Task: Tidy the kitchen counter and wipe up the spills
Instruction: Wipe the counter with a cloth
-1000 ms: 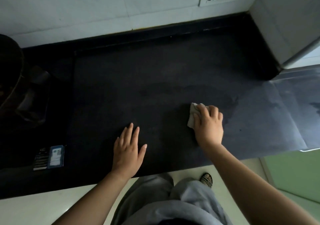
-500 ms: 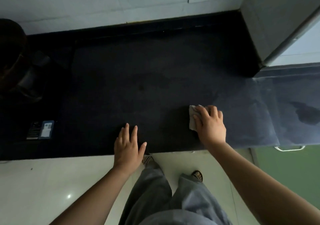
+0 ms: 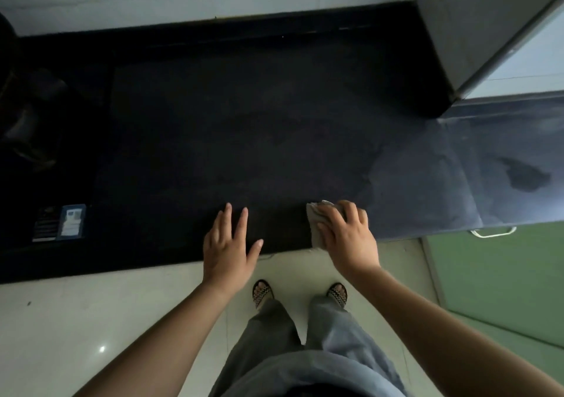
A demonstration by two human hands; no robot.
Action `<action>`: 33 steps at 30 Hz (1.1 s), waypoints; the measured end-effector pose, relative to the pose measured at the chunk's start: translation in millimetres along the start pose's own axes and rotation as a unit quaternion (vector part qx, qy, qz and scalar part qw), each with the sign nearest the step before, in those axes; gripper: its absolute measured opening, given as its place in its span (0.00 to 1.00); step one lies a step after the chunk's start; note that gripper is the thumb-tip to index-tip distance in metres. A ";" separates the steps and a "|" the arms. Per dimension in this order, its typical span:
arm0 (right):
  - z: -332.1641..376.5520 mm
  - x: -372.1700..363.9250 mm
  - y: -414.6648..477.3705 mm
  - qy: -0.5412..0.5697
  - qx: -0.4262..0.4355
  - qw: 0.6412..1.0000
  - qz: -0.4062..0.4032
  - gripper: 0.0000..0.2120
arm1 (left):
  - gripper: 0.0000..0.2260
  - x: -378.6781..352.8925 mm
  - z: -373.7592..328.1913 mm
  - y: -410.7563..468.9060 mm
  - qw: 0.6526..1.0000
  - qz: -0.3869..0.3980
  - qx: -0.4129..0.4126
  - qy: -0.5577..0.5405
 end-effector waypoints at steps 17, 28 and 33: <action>25.6 -5.8 -20.0 0.097 -0.227 0.959 -0.137 0.15 | 0.35 25.7 11.4 4.3 0.991 0.018 -0.130 0.012; -73.8 82.1 -115.9 0.214 -0.340 0.872 -0.279 0.12 | 0.34 44.2 -148.9 5.9 0.952 0.035 -0.299 -0.051; -151.9 150.3 -130.8 0.207 -0.325 0.871 -0.303 0.11 | 0.31 42.6 -262.5 12.6 0.934 0.035 -0.356 0.006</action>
Point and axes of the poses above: each hand's wrist, its own y-axis towards the middle knuckle, its own x-axis out of the back of the hand, z = x × y, the point moved 2 cm from there along y, towards the middle knuckle, and after that the axes turned 11 degrees about y, right-handed, at the moved point
